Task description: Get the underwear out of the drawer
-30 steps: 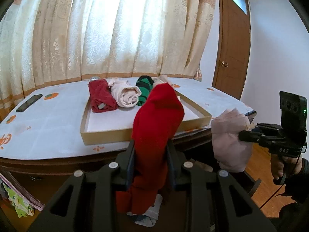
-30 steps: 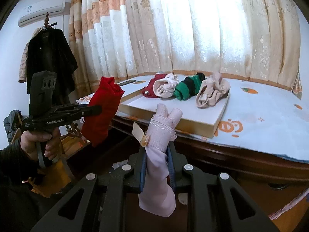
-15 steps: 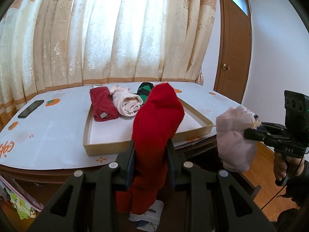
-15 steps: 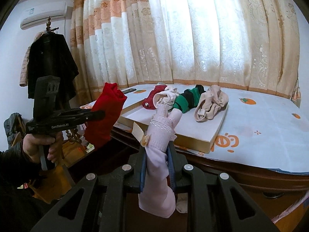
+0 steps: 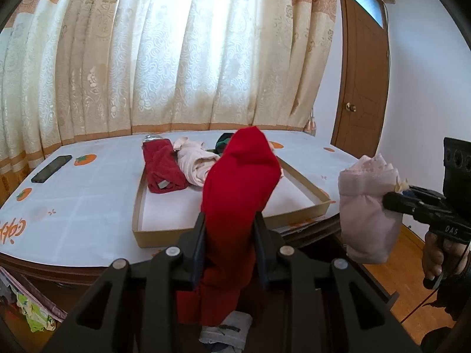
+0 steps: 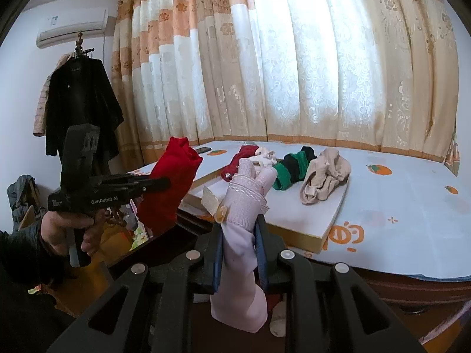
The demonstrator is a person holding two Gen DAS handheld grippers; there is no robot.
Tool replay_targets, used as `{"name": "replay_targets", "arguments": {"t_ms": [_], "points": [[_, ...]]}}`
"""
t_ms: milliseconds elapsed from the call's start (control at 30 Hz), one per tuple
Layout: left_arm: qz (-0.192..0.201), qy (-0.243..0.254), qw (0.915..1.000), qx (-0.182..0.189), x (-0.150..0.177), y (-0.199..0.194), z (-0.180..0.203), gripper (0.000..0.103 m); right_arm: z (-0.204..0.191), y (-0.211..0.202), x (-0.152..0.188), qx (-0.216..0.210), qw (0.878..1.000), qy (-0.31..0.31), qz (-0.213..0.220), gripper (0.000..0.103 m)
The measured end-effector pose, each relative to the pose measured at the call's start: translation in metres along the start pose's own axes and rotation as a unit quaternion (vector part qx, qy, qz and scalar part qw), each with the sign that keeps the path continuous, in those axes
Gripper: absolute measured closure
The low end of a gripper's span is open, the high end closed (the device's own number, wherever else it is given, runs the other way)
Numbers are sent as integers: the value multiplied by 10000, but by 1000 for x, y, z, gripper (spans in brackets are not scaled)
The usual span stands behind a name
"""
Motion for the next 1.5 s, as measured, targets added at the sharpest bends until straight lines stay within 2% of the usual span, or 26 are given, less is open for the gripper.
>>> {"name": "replay_targets", "arguments": {"t_ms": [800,1500], "points": [[158,143,9997,-122,-20,7,-5,76,-6,3,-27,-51,9996,-35,291,82],[88,189,9994,-293,-58,45,-29,76,10,46,-82,57,9996,1,266,82]]}}
Point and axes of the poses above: each gripper's, at about its wrist camera, not at the fingertips, and y roughly the way its jaws point, z to its right, x to its underside, the point moved 5 cm from there along y, roughly the way its jaws point
